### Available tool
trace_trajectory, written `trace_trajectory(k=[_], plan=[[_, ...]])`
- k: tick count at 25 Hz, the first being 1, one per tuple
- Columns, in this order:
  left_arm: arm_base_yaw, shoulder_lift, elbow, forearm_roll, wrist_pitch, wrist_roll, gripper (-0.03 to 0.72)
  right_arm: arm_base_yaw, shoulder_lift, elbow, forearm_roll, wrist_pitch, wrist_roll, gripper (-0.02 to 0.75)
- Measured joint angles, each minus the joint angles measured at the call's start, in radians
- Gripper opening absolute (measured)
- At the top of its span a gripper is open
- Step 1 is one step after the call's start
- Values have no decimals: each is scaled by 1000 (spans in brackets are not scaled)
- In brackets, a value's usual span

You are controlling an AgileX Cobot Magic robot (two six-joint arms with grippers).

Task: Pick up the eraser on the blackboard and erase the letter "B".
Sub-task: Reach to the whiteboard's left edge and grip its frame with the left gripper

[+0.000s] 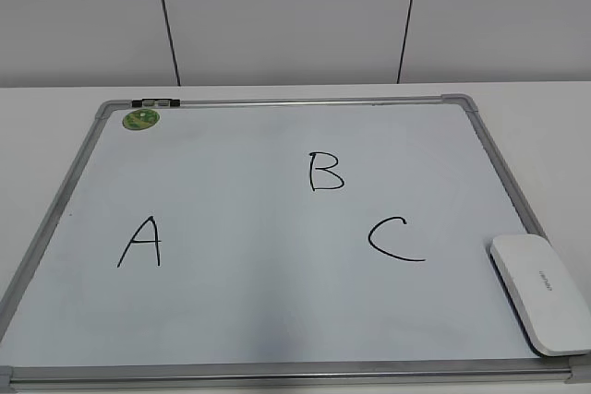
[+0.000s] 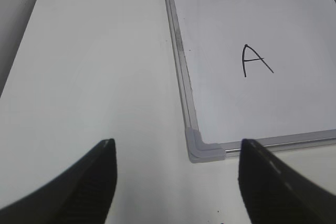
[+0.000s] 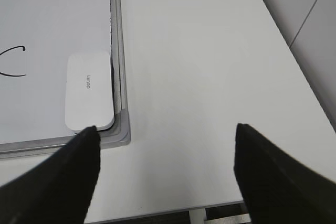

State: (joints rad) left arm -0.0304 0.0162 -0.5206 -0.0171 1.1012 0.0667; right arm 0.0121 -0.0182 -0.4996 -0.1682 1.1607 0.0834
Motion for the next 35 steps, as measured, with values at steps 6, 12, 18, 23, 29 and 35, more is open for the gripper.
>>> trace_trajectory(k=[6,12,18,23,29,35], plan=[[0,0,0,0,0,0,551,0,0,0,0,0,0,589],[0,0,0,0,0,0,551,0,0,0,0,0,0,589],[0,51,-85,-11,-2,0,551,0,0,0,0,0,0,589],[0,278,-172,-15,-85,0,551,0,0,0,0,0,0,589],[0,623,-260,-64,-167,0,551,0,0,0,-2,0,0,589],[0,1003,-371,-63,-218,0,551,0,0,0,-3,-2,0,589]])
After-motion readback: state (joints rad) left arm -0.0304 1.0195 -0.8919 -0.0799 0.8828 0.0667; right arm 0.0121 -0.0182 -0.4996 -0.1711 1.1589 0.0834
